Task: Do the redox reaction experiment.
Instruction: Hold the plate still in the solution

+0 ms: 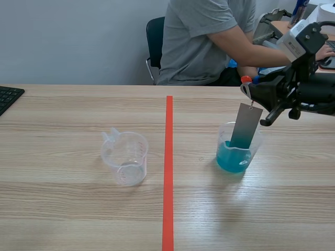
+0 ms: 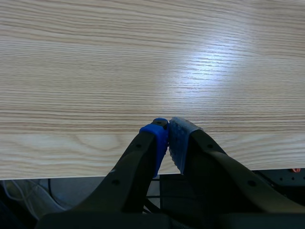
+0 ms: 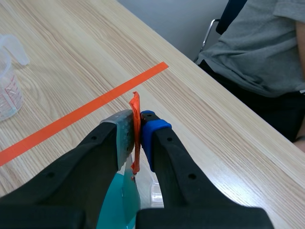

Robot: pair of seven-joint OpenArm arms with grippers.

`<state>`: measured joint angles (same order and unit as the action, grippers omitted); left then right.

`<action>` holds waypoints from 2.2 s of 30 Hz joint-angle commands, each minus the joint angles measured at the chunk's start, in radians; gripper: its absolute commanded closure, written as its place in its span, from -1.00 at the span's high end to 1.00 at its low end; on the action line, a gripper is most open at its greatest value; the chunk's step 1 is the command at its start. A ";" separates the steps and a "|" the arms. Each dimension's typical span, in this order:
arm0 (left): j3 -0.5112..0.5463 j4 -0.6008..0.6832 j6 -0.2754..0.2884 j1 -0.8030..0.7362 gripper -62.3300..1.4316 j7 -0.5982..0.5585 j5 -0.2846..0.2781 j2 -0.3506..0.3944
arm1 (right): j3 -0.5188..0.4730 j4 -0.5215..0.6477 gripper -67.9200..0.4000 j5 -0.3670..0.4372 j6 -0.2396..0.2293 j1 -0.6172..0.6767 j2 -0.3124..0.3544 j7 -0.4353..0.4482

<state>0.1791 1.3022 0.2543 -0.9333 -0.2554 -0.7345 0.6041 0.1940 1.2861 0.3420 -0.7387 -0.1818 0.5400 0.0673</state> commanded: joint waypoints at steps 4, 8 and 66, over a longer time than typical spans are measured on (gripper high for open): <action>0.006 0.007 0.002 0.003 -0.82 -0.010 -0.003 0.003 | -0.001 0.016 -0.94 -0.010 -0.007 -0.015 0.013 0.018; 0.006 0.007 0.002 0.003 -0.82 -0.010 -0.003 0.003 | -0.001 0.016 -0.94 -0.025 -0.007 -0.014 0.014 0.017; 0.006 0.007 0.002 0.003 -0.82 -0.010 -0.003 0.003 | -0.001 0.016 -0.94 -0.023 -0.007 -0.014 0.014 -0.005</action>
<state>0.1791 1.3022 0.2543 -0.9333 -0.2554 -0.7345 0.6041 0.1970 1.2865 0.3103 -0.7383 -0.1822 0.5400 0.0593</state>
